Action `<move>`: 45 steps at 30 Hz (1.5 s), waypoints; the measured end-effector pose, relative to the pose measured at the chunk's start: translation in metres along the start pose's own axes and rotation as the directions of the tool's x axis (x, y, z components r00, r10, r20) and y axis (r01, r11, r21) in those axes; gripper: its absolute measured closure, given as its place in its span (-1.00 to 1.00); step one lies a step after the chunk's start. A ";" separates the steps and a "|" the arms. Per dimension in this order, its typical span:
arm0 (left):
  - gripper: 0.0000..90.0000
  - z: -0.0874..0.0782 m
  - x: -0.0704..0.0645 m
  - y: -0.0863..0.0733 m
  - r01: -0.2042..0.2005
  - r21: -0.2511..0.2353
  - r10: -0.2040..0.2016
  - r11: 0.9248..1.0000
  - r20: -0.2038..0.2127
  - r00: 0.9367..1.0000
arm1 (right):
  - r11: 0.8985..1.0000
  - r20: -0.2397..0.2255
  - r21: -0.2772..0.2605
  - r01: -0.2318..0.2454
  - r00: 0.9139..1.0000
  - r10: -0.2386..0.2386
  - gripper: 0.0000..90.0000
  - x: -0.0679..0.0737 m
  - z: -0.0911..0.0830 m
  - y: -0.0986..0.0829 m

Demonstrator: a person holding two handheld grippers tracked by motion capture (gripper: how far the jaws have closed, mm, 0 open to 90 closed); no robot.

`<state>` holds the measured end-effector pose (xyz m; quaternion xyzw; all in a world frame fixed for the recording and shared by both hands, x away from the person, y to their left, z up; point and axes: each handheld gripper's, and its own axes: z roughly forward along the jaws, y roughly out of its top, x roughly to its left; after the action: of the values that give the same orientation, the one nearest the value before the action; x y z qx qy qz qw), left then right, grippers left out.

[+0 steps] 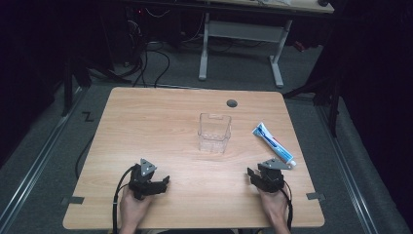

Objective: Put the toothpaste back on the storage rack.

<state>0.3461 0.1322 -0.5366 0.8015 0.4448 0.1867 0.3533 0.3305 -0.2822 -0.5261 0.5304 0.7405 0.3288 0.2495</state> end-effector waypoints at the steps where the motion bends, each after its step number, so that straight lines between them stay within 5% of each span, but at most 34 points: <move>1: -0.59 0.000 0.000 0.000 0.000 0.000 0.000 1.000 0.000 1.000 | 1.000 0.005 -0.009 0.009 1.000 -0.009 0.12 0.000 -0.002 0.000; 10: -0.60 0.000 0.000 0.000 0.000 0.000 0.000 1.000 0.000 1.000 | 0.999 0.022 -0.052 0.008 1.000 -0.007 0.08 -0.006 -0.014 -0.002; 45: -0.60 0.000 0.000 0.000 -0.001 0.000 0.001 1.000 -0.001 1.000 | 0.999 0.046 -0.031 0.023 0.999 -0.022 0.29 -0.053 -0.035 0.030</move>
<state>0.3458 0.1319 -0.5366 0.8016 0.4446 0.1870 0.3531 0.3407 -0.3341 -0.4796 0.5257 0.7351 0.3252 0.2784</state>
